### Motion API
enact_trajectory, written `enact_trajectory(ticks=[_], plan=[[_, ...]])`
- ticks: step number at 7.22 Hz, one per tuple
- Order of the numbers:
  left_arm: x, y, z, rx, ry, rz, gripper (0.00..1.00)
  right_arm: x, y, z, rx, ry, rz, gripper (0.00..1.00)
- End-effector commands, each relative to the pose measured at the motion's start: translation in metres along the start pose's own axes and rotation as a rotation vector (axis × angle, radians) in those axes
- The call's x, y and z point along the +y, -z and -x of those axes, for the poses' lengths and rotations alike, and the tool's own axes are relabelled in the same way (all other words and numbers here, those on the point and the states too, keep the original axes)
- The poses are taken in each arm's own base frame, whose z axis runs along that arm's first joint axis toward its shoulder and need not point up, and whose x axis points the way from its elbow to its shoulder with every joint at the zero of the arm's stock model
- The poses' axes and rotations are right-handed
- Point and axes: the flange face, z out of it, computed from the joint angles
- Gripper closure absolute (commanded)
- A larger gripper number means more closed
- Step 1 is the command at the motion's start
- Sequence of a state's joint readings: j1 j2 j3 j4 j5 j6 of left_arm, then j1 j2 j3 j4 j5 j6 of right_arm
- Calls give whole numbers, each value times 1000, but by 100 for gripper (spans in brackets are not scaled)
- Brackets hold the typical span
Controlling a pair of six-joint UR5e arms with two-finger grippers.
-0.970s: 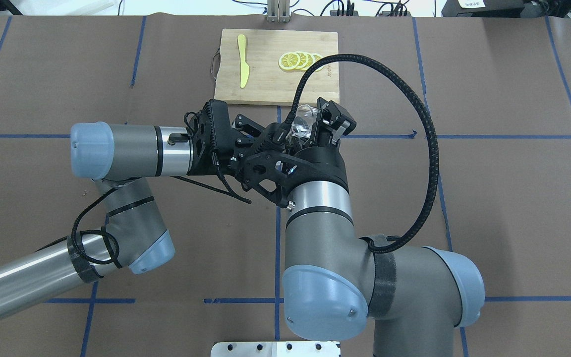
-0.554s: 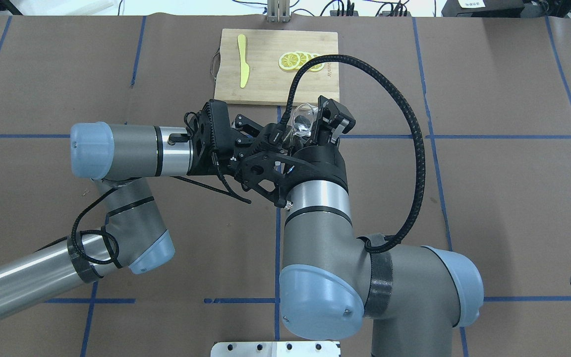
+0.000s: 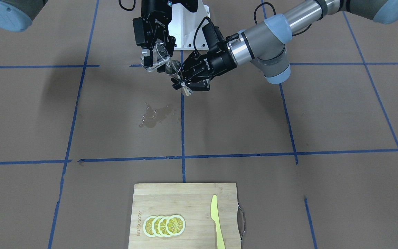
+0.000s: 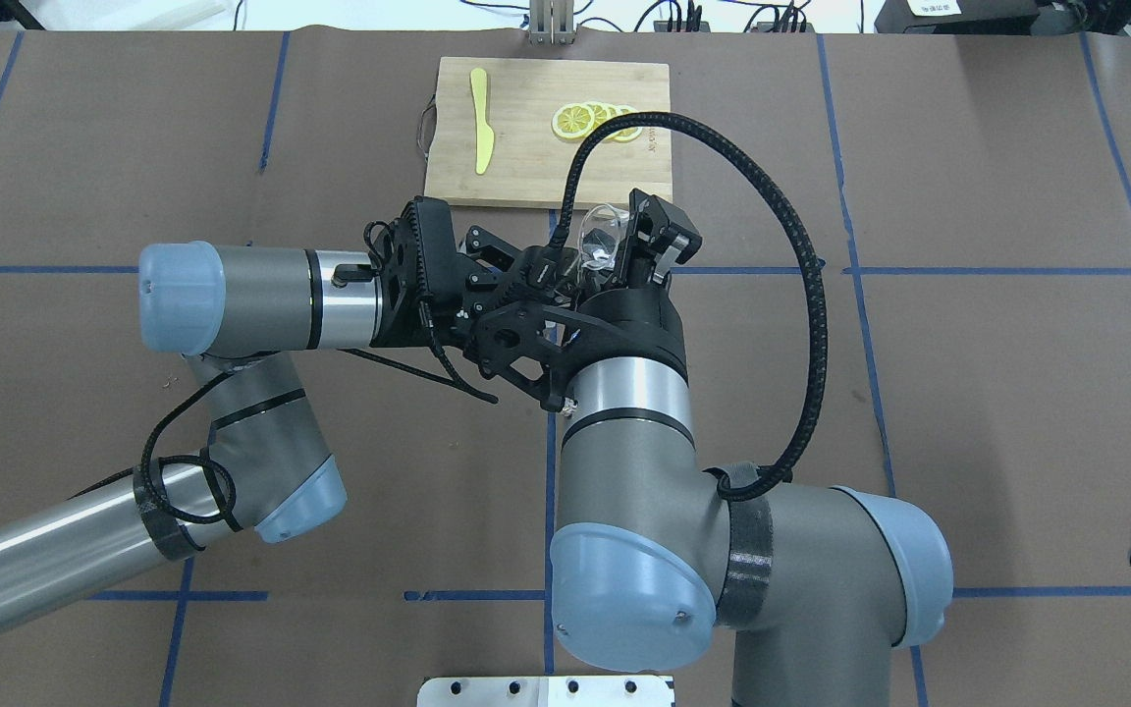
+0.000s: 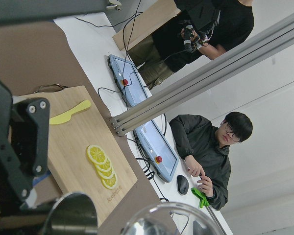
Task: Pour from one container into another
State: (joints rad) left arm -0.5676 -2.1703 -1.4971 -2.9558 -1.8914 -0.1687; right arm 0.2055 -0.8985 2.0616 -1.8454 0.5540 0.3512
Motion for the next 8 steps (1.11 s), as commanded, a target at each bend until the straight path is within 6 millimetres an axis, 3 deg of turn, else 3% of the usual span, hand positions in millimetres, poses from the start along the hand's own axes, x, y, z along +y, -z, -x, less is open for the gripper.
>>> enact_trajectory(ticks=[1, 8], plan=[[0, 1, 0, 0, 0, 0, 100, 0, -1, 1, 2, 12, 0, 100], [0, 0, -1, 2, 0, 0, 100, -3, -2, -4, 10, 30, 0, 100]])
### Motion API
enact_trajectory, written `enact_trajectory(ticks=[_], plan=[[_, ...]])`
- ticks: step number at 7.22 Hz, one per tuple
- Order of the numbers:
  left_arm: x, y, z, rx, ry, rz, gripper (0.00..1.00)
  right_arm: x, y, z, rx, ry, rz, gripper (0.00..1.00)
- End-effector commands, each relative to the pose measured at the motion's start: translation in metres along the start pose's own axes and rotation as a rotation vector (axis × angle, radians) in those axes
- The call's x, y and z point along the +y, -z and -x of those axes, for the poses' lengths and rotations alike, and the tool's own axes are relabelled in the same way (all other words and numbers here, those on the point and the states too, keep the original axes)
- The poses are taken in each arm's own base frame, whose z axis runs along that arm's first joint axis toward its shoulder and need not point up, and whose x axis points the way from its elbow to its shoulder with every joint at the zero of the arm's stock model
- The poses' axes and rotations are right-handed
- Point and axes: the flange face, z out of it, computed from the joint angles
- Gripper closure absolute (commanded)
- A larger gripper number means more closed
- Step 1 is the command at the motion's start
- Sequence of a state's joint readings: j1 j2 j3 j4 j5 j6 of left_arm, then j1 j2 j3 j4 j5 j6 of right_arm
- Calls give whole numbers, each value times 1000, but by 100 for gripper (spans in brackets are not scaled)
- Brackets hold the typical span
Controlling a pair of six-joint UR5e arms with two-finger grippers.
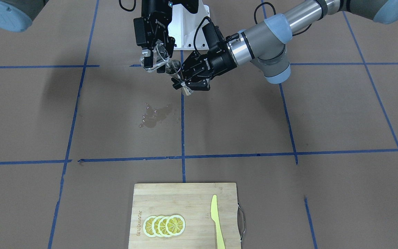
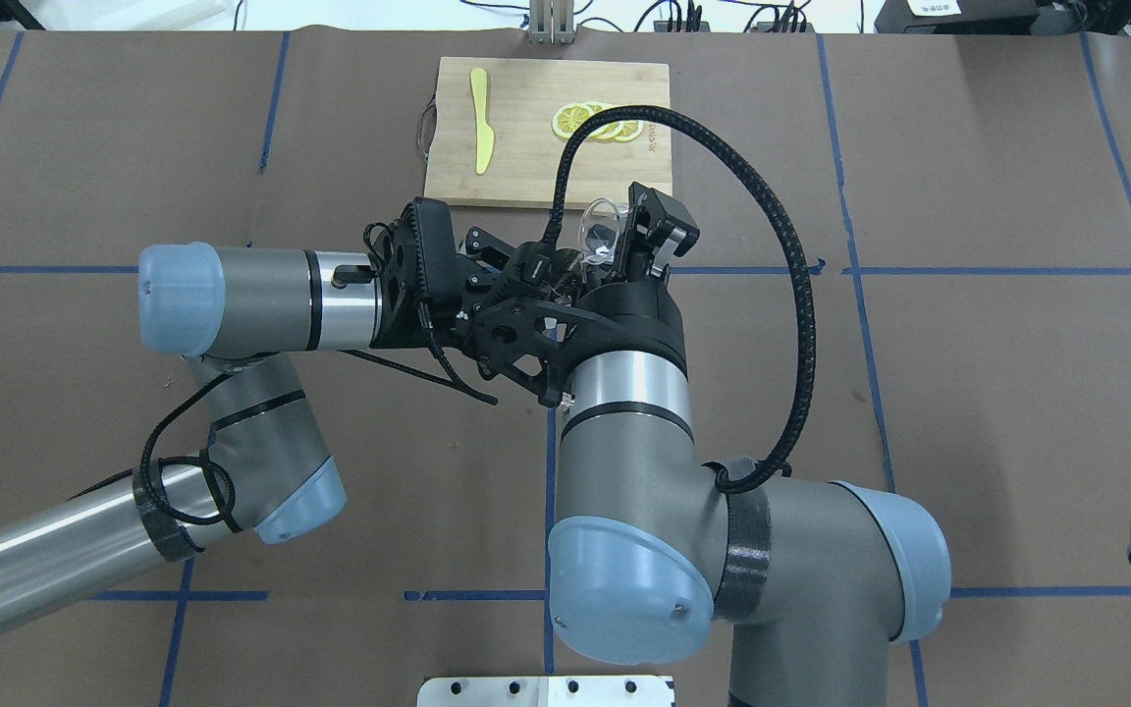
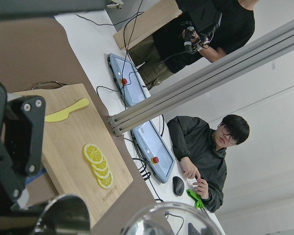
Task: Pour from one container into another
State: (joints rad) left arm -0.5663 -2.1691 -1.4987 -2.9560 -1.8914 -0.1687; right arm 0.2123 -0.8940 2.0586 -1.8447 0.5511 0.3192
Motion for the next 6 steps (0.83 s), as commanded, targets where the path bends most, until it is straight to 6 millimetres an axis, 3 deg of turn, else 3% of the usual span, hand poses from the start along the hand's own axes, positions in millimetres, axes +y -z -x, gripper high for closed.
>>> enact_trajectory(ticks=[1, 6], plan=[[0, -1, -1, 2, 1, 0, 100, 0, 0, -1, 1, 2, 0, 100], [-1, 0, -1, 2, -2, -3, 100, -2, -3, 2, 25, 47, -2, 100]])
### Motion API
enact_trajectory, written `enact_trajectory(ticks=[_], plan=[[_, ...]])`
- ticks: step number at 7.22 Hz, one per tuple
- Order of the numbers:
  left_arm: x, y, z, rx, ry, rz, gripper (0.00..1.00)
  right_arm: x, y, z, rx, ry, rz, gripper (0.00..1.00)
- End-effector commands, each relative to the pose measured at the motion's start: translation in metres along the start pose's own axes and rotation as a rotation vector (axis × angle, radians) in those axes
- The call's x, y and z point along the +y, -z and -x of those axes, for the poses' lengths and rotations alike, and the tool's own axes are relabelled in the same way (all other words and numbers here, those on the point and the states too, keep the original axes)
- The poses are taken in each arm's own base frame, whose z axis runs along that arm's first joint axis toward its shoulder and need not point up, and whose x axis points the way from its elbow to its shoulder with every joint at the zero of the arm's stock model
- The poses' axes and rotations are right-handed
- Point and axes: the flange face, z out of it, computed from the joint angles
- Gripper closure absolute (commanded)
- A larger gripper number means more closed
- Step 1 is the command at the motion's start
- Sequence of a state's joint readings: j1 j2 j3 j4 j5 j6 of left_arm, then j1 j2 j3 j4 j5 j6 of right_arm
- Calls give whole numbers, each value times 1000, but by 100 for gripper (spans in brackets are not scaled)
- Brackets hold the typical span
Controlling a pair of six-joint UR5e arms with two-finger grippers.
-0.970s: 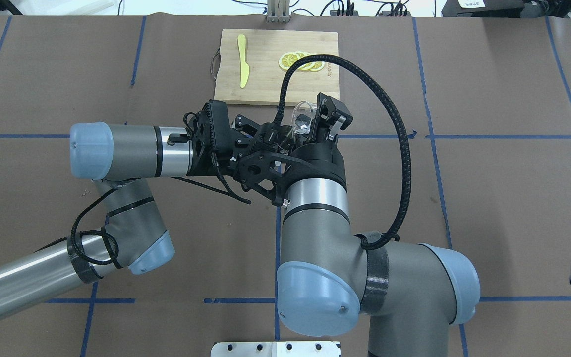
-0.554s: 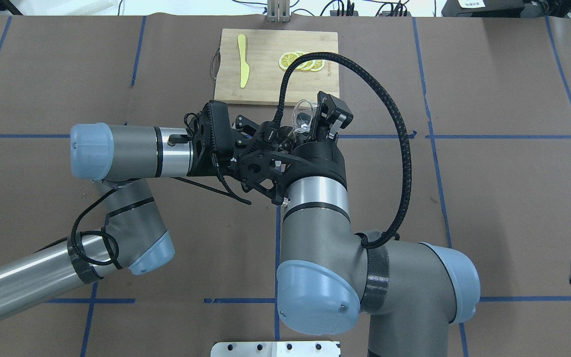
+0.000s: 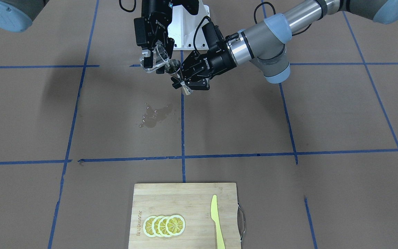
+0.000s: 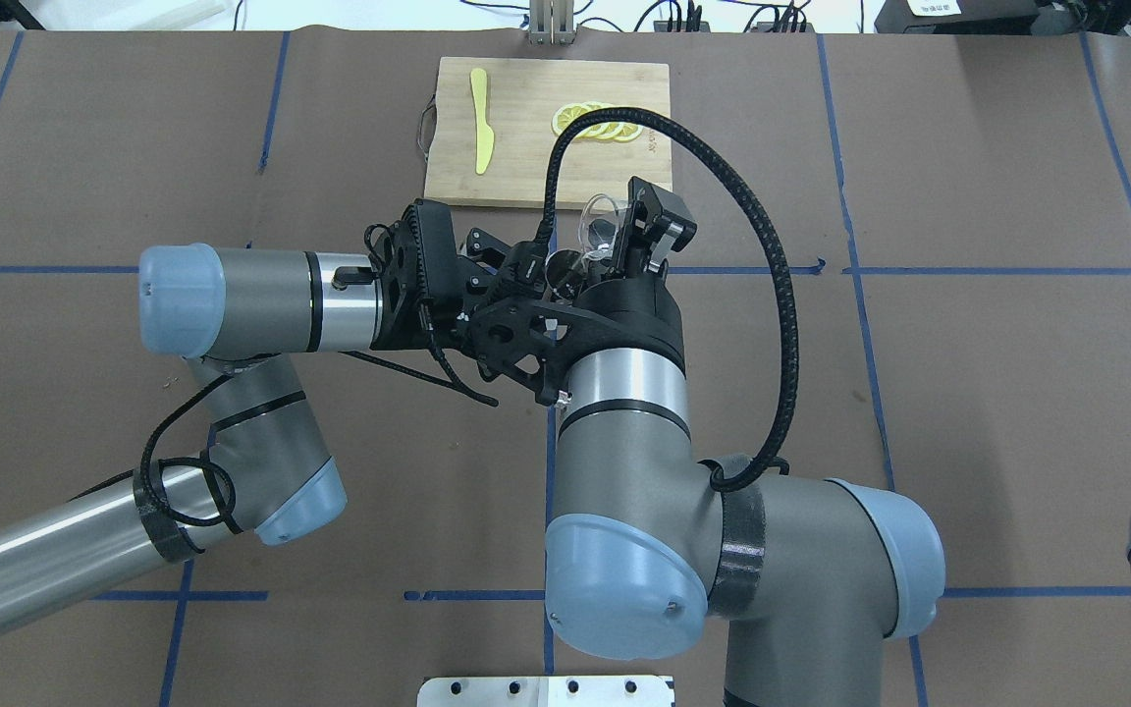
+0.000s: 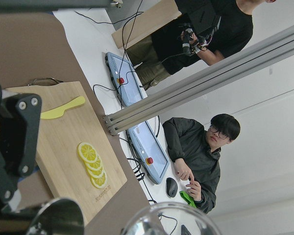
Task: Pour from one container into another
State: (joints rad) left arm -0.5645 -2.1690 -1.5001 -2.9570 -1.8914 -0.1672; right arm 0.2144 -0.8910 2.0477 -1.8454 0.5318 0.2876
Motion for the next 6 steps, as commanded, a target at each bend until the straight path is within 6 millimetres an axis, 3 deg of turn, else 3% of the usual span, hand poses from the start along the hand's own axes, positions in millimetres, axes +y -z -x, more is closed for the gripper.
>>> enact_trajectory(ticks=[1, 6], plan=[[0, 0, 0, 0, 0, -1, 100, 0, -1, 2, 5, 16, 1, 100], [0, 0, 0, 0, 0, -1, 100, -4, -1, -1, 53, 171, -4, 100]])
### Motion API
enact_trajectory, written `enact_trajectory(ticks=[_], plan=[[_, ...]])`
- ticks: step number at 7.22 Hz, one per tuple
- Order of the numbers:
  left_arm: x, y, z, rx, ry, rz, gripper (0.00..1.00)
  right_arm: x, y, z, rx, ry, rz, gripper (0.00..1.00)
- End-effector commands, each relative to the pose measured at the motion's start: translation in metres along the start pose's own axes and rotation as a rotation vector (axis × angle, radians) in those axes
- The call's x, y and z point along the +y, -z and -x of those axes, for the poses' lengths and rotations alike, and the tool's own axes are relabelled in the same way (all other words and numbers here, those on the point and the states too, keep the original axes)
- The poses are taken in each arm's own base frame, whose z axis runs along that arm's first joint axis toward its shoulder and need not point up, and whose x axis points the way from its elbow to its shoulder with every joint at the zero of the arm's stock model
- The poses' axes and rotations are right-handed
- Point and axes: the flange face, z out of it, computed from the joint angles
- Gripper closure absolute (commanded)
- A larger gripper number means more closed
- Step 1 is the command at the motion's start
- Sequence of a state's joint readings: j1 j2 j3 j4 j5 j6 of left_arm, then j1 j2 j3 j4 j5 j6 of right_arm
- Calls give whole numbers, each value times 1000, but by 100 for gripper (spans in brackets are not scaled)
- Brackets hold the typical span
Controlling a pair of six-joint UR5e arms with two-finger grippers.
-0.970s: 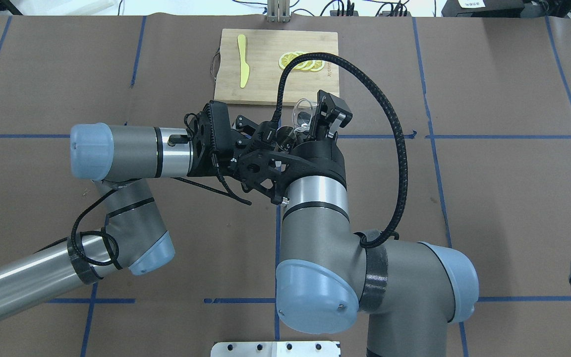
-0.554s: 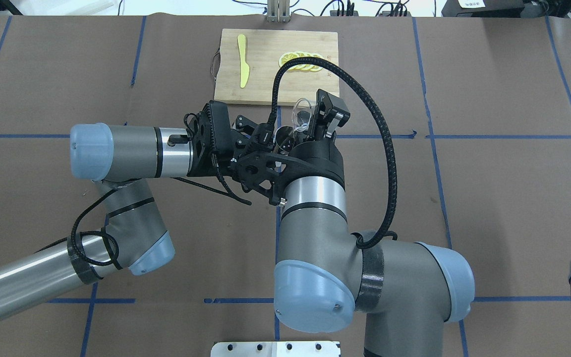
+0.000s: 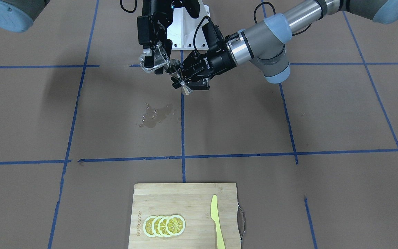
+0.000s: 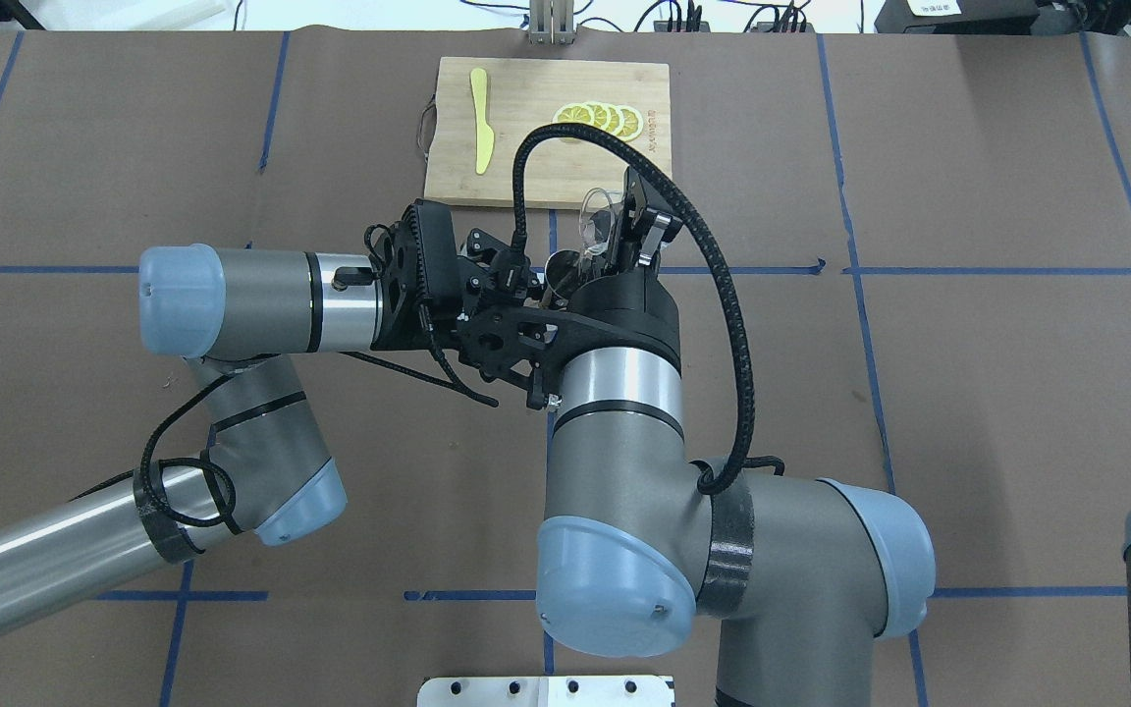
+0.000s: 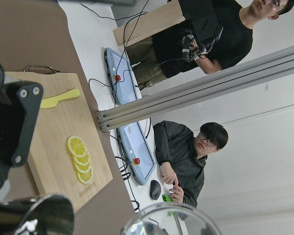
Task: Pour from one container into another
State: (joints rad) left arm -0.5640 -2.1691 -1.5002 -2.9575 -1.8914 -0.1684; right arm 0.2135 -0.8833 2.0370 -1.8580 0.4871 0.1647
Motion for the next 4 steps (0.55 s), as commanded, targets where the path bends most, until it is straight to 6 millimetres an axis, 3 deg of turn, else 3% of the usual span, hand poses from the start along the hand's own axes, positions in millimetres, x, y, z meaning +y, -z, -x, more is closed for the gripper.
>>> enact_trajectory(ticks=[1, 4], plan=[[0, 0, 0, 0, -1, 0, 100, -3, 1, -1, 8, 48, -2, 100], [0, 0, 0, 0, -1, 0, 100, -3, 0, -1, 10, 77, -1, 100]])
